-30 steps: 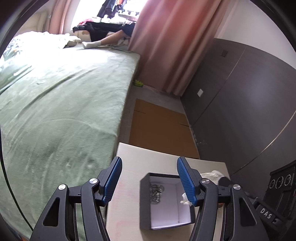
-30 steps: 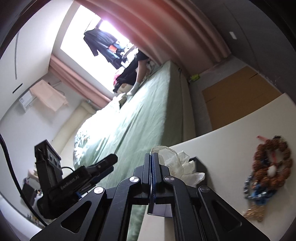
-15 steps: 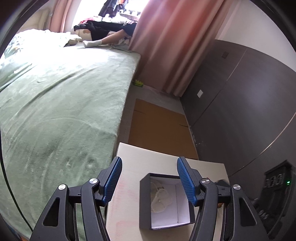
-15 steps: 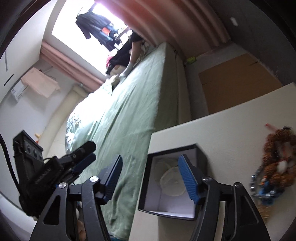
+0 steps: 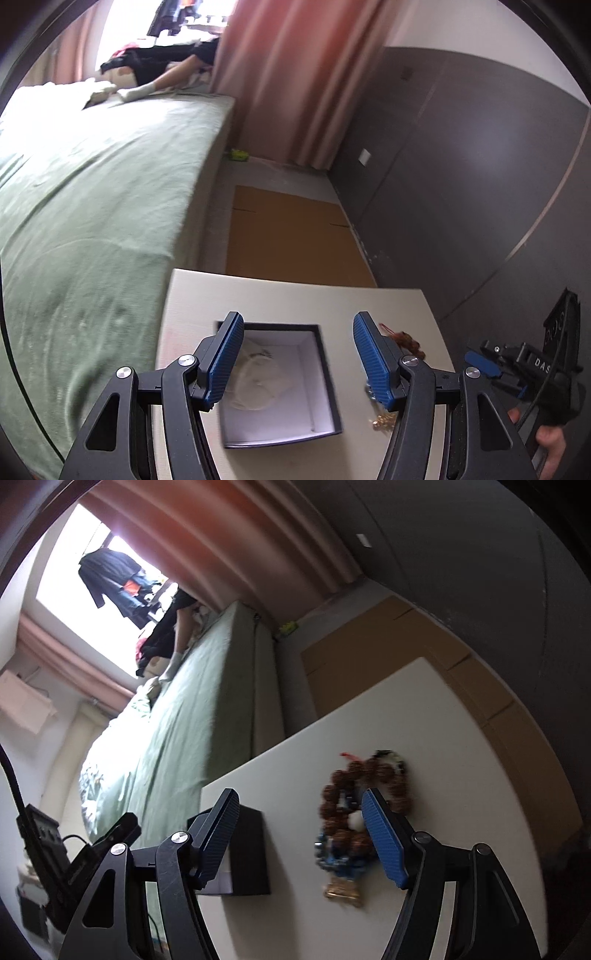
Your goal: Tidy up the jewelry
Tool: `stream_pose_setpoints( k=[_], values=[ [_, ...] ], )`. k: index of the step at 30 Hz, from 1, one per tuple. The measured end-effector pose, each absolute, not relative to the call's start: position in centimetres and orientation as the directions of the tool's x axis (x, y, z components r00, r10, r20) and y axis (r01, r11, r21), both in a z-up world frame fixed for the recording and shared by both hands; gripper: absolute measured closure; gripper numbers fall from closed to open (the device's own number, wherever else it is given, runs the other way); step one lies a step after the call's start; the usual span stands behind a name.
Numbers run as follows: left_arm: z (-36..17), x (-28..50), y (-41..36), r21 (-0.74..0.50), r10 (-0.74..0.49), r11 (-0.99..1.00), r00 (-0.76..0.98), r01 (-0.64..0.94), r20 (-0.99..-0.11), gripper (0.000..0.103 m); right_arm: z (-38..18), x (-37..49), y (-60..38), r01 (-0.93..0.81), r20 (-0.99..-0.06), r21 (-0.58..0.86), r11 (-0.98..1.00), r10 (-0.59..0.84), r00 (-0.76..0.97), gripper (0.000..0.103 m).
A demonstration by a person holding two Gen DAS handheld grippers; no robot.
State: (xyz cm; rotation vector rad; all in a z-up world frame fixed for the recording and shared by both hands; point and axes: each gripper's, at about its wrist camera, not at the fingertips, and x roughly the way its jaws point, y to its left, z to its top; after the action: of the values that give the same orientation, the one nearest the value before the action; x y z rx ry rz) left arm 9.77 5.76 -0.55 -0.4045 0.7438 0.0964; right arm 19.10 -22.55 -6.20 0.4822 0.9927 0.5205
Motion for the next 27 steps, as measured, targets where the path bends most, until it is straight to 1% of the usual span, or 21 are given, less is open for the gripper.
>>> stream_pose_setpoints(
  k=[10, 11, 13, 14, 22, 27],
  values=[
    [-2.0, 11.6, -1.5, -0.271, -0.143, 0.959, 0.694, -0.077, -0.705, 0.041, -7.5, 19.5, -27.3, -0.114, -0.687, 0.600, 0.792, 0.583, 0.433, 0.033],
    [-2.2, 11.7, -2.1, -0.264, -0.150, 0.963, 0.691, -0.060, -0.707, 0.042, -7.5, 19.5, -27.7, -0.105, -0.689, 0.603, 0.791, 0.582, 0.431, 0.033],
    [-2.8, 11.9, -3.7, -0.242, -0.162, 0.970, 0.676, -0.025, -0.719, 0.048, -7.5, 19.6, -28.6, -0.092, -0.692, 0.608, 0.789, 0.583, 0.426, 0.033],
    [-3.0, 12.0, -4.3, -0.234, -0.167, 0.972, 0.667, -0.012, -0.726, 0.049, -7.5, 19.6, -29.0, -0.088, -0.693, 0.608, 0.789, 0.581, 0.426, 0.033],
    [-6.4, 12.6, -9.6, -0.151, -0.170, 0.985, 0.568, 0.081, -0.805, 0.050, -7.7, 19.7, -31.9, -0.041, -0.684, 0.637, 0.770, 0.589, 0.431, 0.034],
    [-8.6, 13.0, -10.8, -0.141, -0.162, 0.987, 0.509, 0.080, -0.845, 0.050, -8.1, 19.7, -32.9, -0.022, -0.677, 0.666, 0.745, 0.617, 0.400, 0.033]
  ],
)
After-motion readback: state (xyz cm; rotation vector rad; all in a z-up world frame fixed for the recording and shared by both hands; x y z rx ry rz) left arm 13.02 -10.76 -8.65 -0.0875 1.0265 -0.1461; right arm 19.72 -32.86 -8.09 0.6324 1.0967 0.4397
